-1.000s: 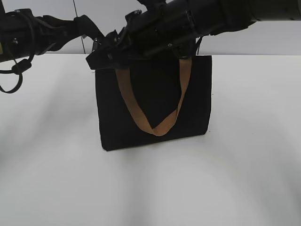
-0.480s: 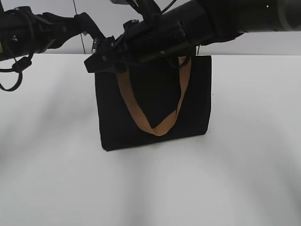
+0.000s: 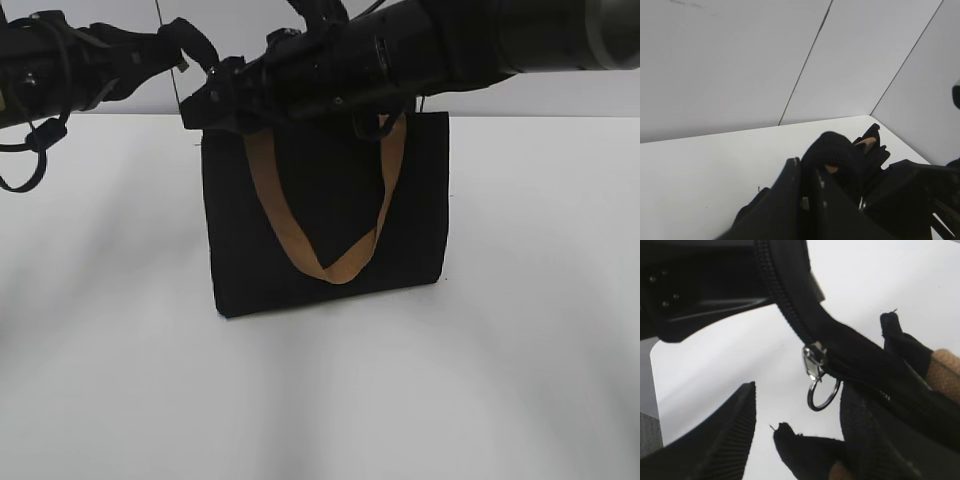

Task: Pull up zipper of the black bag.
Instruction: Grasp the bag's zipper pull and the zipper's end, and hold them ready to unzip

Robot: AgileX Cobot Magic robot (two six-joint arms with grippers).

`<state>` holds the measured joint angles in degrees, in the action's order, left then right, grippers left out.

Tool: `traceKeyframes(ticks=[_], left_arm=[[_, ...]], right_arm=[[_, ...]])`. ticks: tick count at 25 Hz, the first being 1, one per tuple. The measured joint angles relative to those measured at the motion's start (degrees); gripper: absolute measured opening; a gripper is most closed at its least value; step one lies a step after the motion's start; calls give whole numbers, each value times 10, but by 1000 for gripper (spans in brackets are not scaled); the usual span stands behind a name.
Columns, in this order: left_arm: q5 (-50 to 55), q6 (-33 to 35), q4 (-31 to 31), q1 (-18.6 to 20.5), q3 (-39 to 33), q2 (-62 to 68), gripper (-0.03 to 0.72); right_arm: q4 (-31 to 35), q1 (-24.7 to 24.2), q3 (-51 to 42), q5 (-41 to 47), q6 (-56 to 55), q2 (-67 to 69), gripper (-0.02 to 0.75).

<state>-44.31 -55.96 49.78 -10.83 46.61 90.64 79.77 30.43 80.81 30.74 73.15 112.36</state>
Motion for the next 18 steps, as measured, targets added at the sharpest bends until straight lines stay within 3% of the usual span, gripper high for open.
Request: traceKeyframes(ticks=[6, 8, 9, 12, 18], left_arm=[[-4, 0, 0, 0, 0, 0, 8], [-4, 0, 0, 0, 0, 0, 8], [-4, 0, 0, 0, 0, 0, 8], [-4, -1, 0, 0, 0, 0, 7], [66, -2, 17, 0, 0, 0, 7]], right_arm=[[35, 0, 0, -23, 0, 1, 396], [38, 0, 0, -32, 0, 2, 276], [38, 0, 0, -34, 0, 2, 265], [39, 0, 0, -37, 0, 2, 64], [23, -1, 0, -22, -14, 1, 48]])
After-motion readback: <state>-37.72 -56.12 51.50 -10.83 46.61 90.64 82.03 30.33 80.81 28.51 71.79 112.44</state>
